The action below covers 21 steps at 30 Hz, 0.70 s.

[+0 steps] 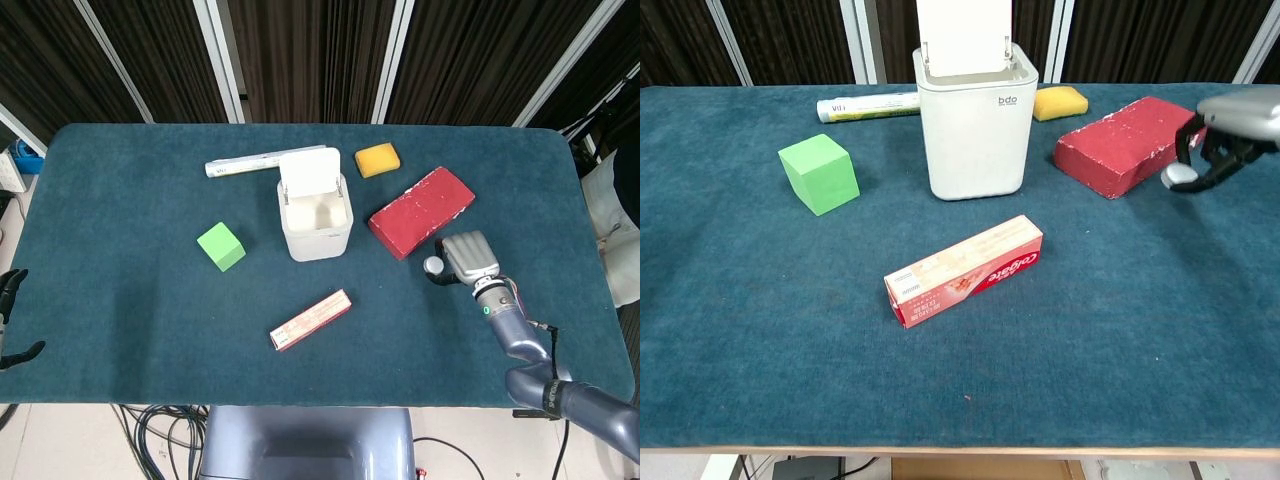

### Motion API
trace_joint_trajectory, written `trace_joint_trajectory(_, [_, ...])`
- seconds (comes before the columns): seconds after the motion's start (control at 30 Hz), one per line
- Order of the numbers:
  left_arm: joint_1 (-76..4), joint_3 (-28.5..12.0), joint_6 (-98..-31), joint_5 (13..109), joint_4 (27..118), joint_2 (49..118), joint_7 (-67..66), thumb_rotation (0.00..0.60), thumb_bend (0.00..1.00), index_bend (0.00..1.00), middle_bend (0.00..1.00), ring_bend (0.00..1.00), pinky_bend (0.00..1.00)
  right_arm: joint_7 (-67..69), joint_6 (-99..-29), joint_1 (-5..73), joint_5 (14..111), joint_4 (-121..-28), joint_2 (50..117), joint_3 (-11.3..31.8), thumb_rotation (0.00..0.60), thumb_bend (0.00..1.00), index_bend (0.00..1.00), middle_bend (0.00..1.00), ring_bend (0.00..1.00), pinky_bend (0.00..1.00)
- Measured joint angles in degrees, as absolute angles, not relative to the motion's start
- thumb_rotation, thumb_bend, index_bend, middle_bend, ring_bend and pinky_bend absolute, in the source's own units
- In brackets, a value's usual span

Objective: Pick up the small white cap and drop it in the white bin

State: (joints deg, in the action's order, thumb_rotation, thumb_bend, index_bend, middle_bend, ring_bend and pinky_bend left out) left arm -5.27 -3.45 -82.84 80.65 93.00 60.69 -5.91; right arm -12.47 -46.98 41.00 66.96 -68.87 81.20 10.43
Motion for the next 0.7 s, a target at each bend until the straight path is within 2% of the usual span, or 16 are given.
trace_joint_trajectory(0.27, [-5.26,-3.23,-82.79,81.23,93.07,60.38,-4.96,0.600,0.16,0.11,0.16,0.03,0.00,-15.65,-47.75,45.34,62.25,-82.06,72.23,18.52,0.600,0.24,0.52,0.89,0.95,0.92])
trace_joint_trajectory(0.53, [-5.32,-3.11,-82.68,81.54,92.88,60.25,-4.39,0.600,0.16,0.11,0.16,0.03,0.00,-21.84,-43.39,56.70,50.74,-82.75,73.02,23.68,0.600,0.23,0.52,0.89,0.95,0.92])
trace_joint_trajectory(0.7, [-5.40,-3.03,-82.49,81.69,92.74,60.09,-4.03,0.600,0.16,0.11,0.16,0.03,0.00,-25.54,-41.53,62.55,44.03,-81.37,75.91,24.39,0.600,0.24,0.52,0.89,0.95,0.92])
